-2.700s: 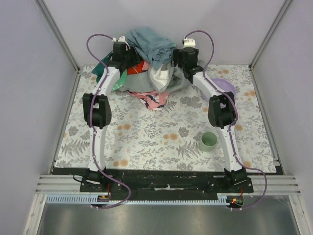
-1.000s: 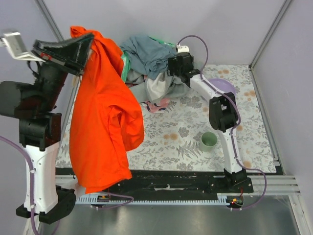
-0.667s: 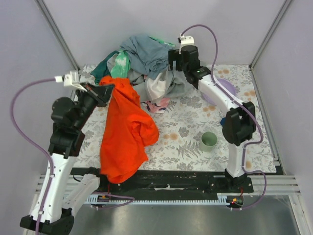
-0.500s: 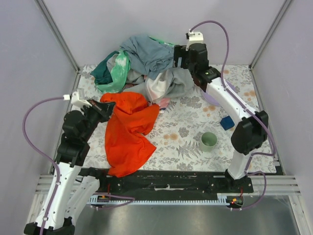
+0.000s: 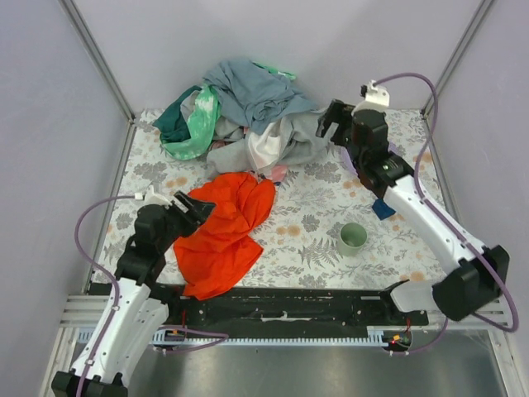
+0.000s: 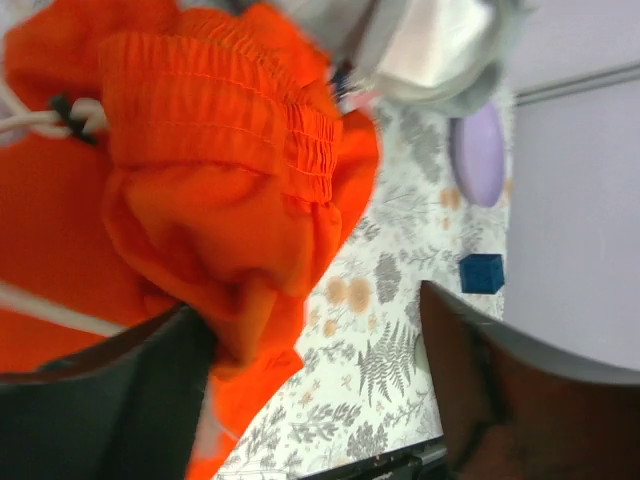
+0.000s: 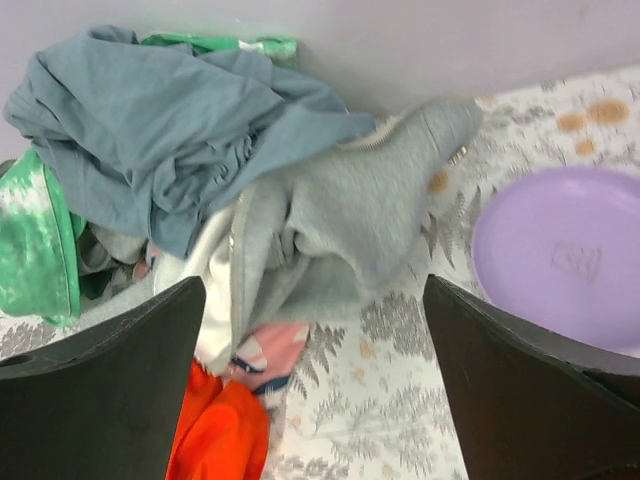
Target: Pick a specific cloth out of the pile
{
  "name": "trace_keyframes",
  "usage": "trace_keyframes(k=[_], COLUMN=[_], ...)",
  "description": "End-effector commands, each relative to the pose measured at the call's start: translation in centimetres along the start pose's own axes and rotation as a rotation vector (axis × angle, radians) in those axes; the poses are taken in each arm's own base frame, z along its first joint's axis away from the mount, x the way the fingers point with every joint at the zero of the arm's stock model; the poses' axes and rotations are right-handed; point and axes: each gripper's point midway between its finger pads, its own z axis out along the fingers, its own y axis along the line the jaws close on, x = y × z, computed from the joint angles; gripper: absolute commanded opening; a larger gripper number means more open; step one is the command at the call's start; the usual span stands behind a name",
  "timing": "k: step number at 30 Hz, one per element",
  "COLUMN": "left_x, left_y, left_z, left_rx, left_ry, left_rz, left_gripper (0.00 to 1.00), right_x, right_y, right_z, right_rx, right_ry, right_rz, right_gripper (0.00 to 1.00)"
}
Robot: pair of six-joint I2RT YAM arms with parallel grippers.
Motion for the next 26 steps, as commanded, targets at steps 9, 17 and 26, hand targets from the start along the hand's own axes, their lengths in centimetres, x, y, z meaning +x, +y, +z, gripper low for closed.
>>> trace_keyframes(k=[9, 17, 26], left_x=[-9.4, -10.4, -9.2], left_y=[-2.1, -3.0, -1.9], left_z=[-5.1, -5.9, -3.7], left_rx=[-0.222, -0.218, -0.229], left_ry=[-0.301, -0.315, -0.263], left_rz=[-0.02, 0.046, 0.055], left_gripper=[0.94, 0.95, 0.96], right_x=[0.8, 1.7, 2.2], right_y=[-6.1, -9.1, -9.2], right_z=[-9.0, -12.0, -12.9], right_rx=[0.131, 0.207, 0.182], right_ry=[-0.011, -0.01, -0.011], right_rz=[0.082, 0.047, 0.065], right_gripper=[0.98, 0.98, 0.98])
